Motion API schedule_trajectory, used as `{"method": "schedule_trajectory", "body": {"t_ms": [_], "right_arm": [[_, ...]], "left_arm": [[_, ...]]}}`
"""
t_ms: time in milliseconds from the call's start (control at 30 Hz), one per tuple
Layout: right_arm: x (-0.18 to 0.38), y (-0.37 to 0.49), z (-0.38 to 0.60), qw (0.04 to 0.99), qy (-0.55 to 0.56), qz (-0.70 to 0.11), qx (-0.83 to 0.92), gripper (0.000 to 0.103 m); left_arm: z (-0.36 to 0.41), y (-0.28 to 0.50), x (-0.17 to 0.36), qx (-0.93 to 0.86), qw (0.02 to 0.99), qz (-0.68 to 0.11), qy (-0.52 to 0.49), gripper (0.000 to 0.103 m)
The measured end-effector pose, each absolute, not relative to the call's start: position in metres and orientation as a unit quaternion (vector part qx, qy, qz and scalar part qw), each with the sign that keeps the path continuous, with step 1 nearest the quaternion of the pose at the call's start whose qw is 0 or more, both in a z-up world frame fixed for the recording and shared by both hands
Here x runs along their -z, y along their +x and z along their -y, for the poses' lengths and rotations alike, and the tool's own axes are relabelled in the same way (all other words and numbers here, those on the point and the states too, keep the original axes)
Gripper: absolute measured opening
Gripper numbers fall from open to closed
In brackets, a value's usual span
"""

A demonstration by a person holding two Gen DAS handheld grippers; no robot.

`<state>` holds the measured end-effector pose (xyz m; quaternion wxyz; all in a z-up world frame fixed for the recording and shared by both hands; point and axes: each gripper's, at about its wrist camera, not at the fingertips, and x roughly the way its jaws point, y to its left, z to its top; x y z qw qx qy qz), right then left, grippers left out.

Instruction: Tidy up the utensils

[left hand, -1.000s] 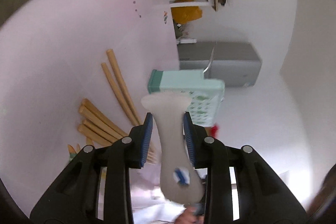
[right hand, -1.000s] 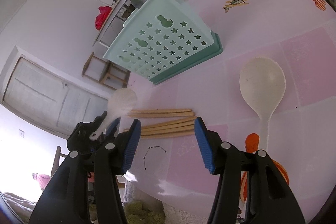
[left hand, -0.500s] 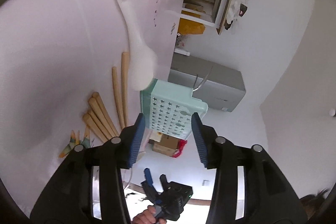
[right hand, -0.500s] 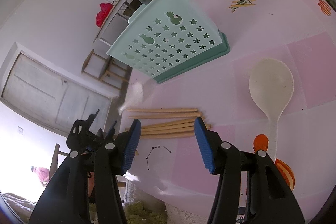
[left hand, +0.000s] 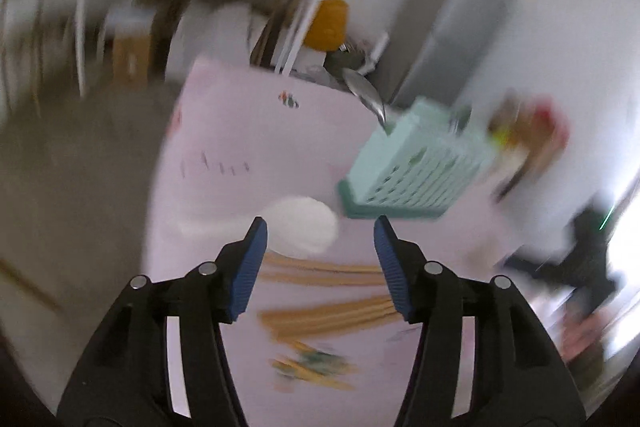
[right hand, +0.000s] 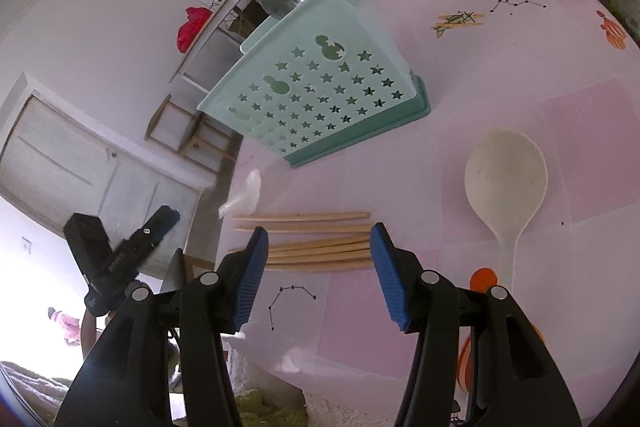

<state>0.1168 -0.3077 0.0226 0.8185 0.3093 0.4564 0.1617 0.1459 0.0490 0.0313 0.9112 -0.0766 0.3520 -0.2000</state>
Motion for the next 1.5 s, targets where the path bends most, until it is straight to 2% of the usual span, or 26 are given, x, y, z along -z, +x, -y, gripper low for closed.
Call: {"method": "schedule_trajectory", "body": {"t_ms": [67, 233, 367, 467, 633, 900, 1500], "right_arm": [[-0.023, 0.117, 0.308, 0.819, 0.309, -0.456, -0.159, 0.052], [-0.020, 0.120, 0.304, 0.818, 0.305, -0.461, -0.157, 0.052], [-0.017, 0.125, 0.304, 0.816, 0.307, -0.465, -0.152, 0.052], [-0.014, 0.129, 0.306, 0.815, 0.310, -0.467, -0.147, 0.052], [-0.010, 0.135, 0.304, 0.811, 0.314, -0.471, -0.145, 0.052], [-0.007, 0.141, 0.300, 0.808, 0.315, -0.475, -0.148, 0.052], [-0.009, 0.138, 0.304, 0.807, 0.323, -0.473, -0.143, 0.052]], "left_arm": [[-0.034, 0.157, -0.031, 0.206, 0.913, -0.351, 0.014, 0.053], [-0.031, 0.204, -0.013, 0.252, 0.882, -0.393, 0.064, 0.053], [-0.032, 0.227, 0.001, 0.299, 0.852, -0.420, 0.090, 0.071], [-0.037, 0.240, 0.009, 0.312, 0.834, -0.449, 0.075, 0.074], [-0.032, 0.252, 0.026, 0.325, 0.808, -0.482, 0.096, 0.074], [-0.016, 0.255, 0.042, 0.308, 0.798, -0.492, 0.166, 0.075], [-0.022, 0.274, 0.048, 0.239, 0.835, -0.477, 0.139, 0.075]]}}
